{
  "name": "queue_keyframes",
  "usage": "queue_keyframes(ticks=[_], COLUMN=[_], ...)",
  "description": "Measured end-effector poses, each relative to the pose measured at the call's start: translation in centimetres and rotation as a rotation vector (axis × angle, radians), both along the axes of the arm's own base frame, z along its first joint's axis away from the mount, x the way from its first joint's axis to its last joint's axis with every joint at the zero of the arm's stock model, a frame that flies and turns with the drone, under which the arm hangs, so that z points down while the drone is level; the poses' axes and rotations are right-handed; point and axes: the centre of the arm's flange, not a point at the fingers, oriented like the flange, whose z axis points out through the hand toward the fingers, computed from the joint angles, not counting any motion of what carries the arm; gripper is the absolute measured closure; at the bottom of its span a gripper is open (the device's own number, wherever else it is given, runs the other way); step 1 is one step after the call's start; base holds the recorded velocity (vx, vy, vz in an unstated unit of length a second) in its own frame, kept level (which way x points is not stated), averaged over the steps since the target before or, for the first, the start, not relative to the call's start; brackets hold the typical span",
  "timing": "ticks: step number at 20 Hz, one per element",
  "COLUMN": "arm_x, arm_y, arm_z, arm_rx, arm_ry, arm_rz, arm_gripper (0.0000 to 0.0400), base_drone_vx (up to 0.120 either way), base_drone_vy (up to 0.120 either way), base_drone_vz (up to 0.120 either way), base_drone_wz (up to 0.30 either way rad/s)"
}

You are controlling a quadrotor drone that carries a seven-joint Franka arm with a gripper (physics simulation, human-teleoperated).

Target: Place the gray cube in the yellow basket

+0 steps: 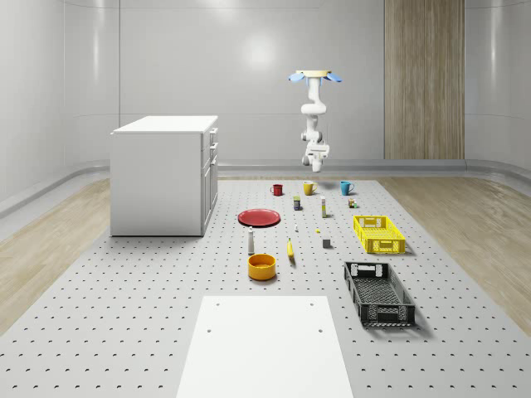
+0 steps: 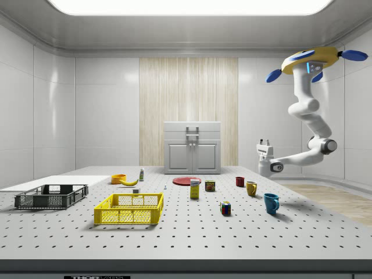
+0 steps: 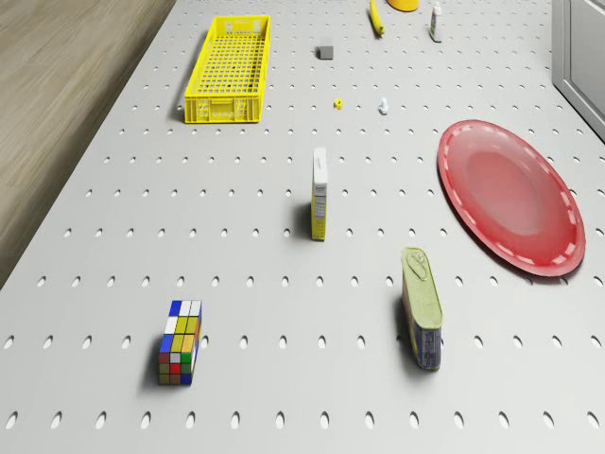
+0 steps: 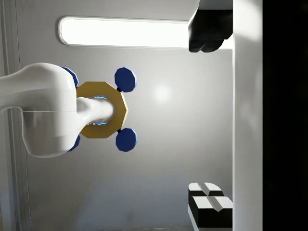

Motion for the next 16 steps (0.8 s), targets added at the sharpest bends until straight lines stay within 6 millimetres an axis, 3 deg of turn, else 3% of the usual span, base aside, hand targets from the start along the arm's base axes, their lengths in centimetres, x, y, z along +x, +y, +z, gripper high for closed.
queue_keyframes(ticks=[9,13,16], arm_x=[-0.1,0.0,0.0], arm_y=[2.3,4.8,7.3], arm_z=[-0.4,-1.6,-4.0], arm_rx=[-0.235,-0.515,-0.859], arm_ry=[-0.006,-0.009,-0.009], arm_rz=[-0.007,-0.014,-0.024], arm_gripper=[0.0,0.0,0.0], base_drone_vx=[0.12,0.12,0.12], base_drone_vy=[0.0,0.0,0.0], base_drone_vz=[0.0,0.0,0.0], base_drone_wz=[0.0,0.0,0.0])
